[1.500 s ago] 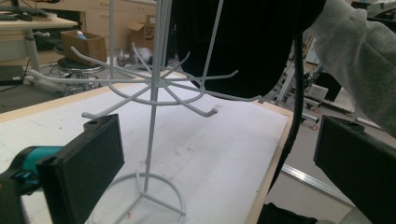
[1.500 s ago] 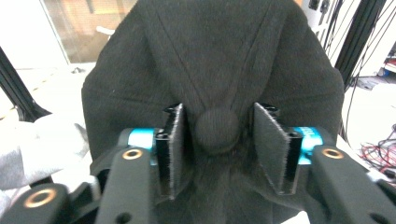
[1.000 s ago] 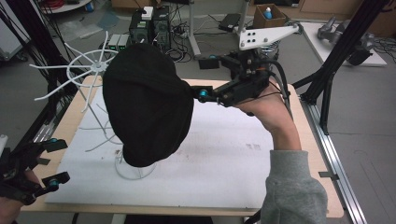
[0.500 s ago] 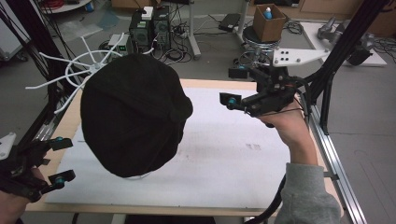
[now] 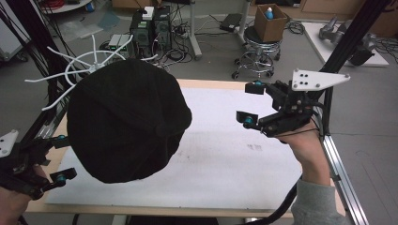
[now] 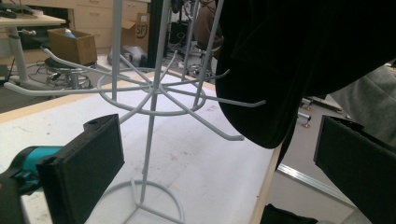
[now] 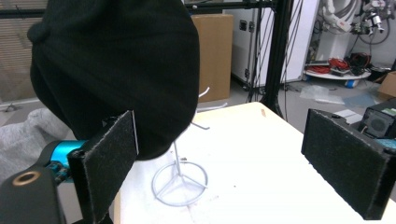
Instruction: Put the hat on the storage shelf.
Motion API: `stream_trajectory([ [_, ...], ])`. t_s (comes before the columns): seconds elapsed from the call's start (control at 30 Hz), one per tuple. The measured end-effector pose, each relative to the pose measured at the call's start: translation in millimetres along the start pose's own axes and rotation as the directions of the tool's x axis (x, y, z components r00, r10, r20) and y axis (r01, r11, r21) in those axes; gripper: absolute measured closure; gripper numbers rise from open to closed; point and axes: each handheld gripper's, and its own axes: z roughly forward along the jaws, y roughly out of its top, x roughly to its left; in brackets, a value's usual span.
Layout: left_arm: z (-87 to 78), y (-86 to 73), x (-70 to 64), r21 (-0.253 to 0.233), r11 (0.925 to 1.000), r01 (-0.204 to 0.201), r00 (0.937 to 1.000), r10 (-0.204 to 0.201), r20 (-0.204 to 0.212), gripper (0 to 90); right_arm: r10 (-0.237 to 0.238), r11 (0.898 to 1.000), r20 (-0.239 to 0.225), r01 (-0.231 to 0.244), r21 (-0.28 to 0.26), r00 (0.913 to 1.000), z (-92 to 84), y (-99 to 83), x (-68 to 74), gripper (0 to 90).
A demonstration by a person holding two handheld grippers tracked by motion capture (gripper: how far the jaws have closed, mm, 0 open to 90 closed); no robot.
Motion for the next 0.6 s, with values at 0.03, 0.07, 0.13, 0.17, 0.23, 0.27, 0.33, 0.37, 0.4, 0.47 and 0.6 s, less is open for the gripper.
stream_trajectory([
  [0.03, 0.0, 0.2, 0.5, -0.003, 1.0000, -0.001, 1.0000, 0.001, 0.001, 1.9, 0.002, 1.000, 0.001, -0.002, -0.002, 1.0000, -1.7, -3.9, -0.5, 9.9],
  [0.07, -0.2, 0.5, 1.0, -0.003, 1.0000, -0.002, 1.0000, 0.002, 0.001, 1.9, 0.006, 1.000, 0.000, -0.006, -0.008, 1.0000, -3.5, -7.9, -2.1, 9.9],
  [0.13, -0.2, 1.0, 1.8, -0.009, 1.0000, 0.003, 1.0000, -0.003, 0.001, 1.8, 0.037, 0.999, 0.001, -0.037, -0.012, 0.9993, -7.3, -17.0, -7.7, 9.9],
  [0.17, 0.0, 1.2, 2.2, -0.013, 0.9999, 0.003, 1.0000, -0.002, 0.004, 1.9, 0.042, 0.999, 0.013, -0.042, -0.008, 0.9990, -8.5, -19.7, -9.3, 9.8],
  [0.23, 0.7, 1.8, 2.3, -0.010, 0.9999, -0.001, 1.0000, 0.001, 0.006, 1.9, 0.056, 0.998, 0.026, -0.056, -0.007, 0.9981, -11.6, -26.2, -12.8, 9.9],
  [0.27, 0.9, 1.9, 2.6, -0.009, 1.0000, -0.003, 1.0000, 0.003, 0.004, 1.9, 0.057, 0.998, 0.028, -0.057, -0.007, 0.9980, -13.3, -28.9, -13.7, 9.8],
  [0.33, 0.5, 2.2, 3.8, -0.010, 0.9999, -0.003, 1.0000, 0.003, 0.002, 1.9, 0.050, 0.999, 0.027, -0.050, -0.001, 0.9984, -16.4, -33.9, -14.9, 9.9],
  [0.37, 0.2, 2.2, 4.5, -0.014, 0.9999, 0.000, 1.0000, 0.000, 0.002, 1.9, 0.049, 0.999, 0.031, -0.049, 0.004, 0.9983, -18.2, -36.3, -15.8, 9.9],
  [0.4, -0.2, 2.3, 5.2, -0.016, 0.9999, 0.001, 1.0000, -0.001, 0.002, 1.8, 0.048, 0.999, 0.043, -0.049, 0.008, 0.9979, -20.2, -38.9, -16.8, 9.9],
  [0.47, -1.0, 2.6, 5.5, -0.019, 0.9998, 0.002, 1.0000, -0.002, -0.003, 1.9, 0.056, 0.998, 0.081, -0.057, 0.016, 0.9952, -26.3, -47.9, -18.4, 9.8],
  [0.6, -3.0, 3.2, 5.6, -0.023, 0.9997, -0.002, 1.0000, 0.001, -0.009, 1.9, 0.060, 0.998, 0.129, -0.059, -0.018, 0.9897, -35.0, -63.8, -17.5, 9.9],
])
